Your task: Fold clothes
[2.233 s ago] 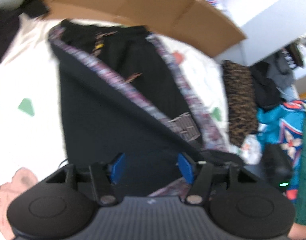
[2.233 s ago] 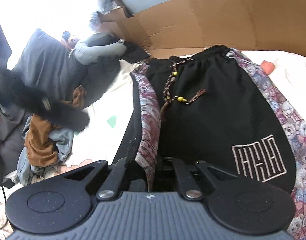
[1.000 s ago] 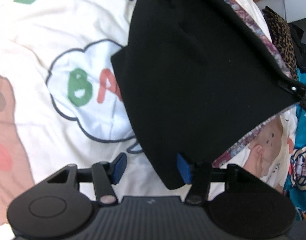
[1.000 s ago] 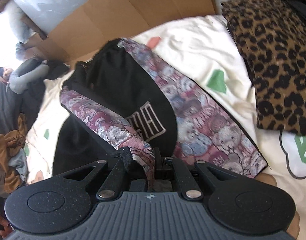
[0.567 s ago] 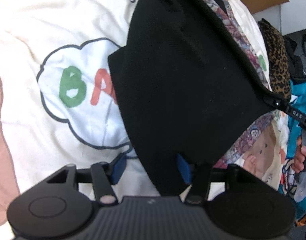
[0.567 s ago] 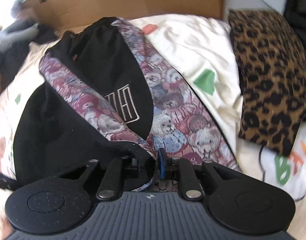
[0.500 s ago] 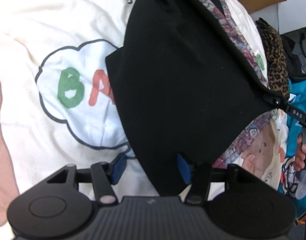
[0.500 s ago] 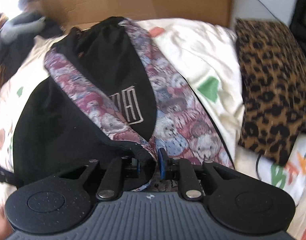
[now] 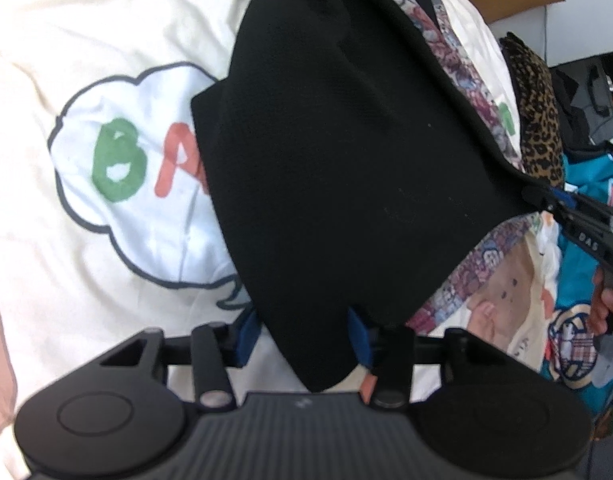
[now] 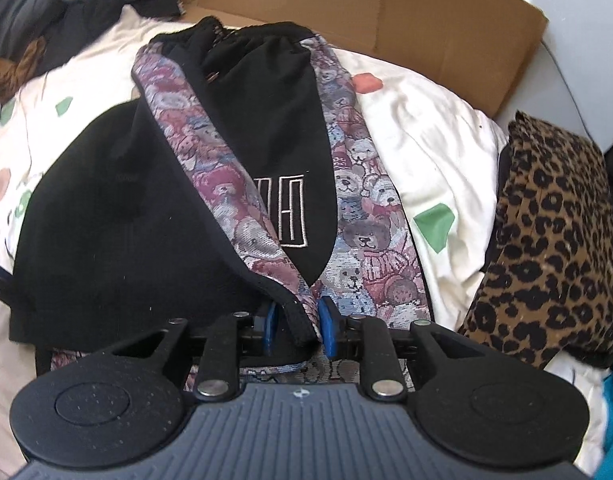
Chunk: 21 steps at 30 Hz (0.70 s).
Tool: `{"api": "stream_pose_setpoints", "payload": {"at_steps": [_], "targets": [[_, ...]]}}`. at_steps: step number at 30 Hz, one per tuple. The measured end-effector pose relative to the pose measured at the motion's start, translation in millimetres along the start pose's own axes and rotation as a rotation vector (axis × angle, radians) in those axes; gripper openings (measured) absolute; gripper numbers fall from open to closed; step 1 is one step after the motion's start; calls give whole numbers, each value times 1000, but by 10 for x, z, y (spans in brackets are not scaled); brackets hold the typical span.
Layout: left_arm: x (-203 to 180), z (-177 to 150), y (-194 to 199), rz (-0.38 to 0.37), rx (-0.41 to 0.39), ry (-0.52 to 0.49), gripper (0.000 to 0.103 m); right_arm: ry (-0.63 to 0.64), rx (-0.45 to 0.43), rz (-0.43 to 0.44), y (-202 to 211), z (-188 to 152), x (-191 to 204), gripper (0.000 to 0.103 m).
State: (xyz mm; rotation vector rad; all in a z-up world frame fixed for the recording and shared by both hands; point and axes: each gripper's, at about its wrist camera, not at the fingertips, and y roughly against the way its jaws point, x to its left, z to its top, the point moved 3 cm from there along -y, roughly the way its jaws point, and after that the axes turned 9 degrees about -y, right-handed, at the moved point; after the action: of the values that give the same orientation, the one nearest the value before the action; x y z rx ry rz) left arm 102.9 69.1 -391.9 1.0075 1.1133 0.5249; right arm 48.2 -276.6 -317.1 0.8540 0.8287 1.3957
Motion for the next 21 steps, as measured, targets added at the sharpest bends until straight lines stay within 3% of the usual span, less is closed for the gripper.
{"api": "stream_pose_setpoints", "payload": {"at_steps": [4, 6, 8, 13, 21], "targets": [[30, -53, 23, -11, -6, 24, 46, 49, 3, -20, -8, 5, 55, 28], [-134, -140, 1, -12, -14, 35, 47, 62, -2, -27, -10, 10, 65, 28], [-145, -132, 1, -10, -18, 34, 47, 69, -8, -31, -10, 16, 69, 11], [-131, -148, 41, -19, -22, 40, 46, -69, -24, 15, 46, 67, -79, 7], [-147, -183, 14, -45, -30, 45, 46, -216, -10, -8, -115, 0, -415, 7]]}}
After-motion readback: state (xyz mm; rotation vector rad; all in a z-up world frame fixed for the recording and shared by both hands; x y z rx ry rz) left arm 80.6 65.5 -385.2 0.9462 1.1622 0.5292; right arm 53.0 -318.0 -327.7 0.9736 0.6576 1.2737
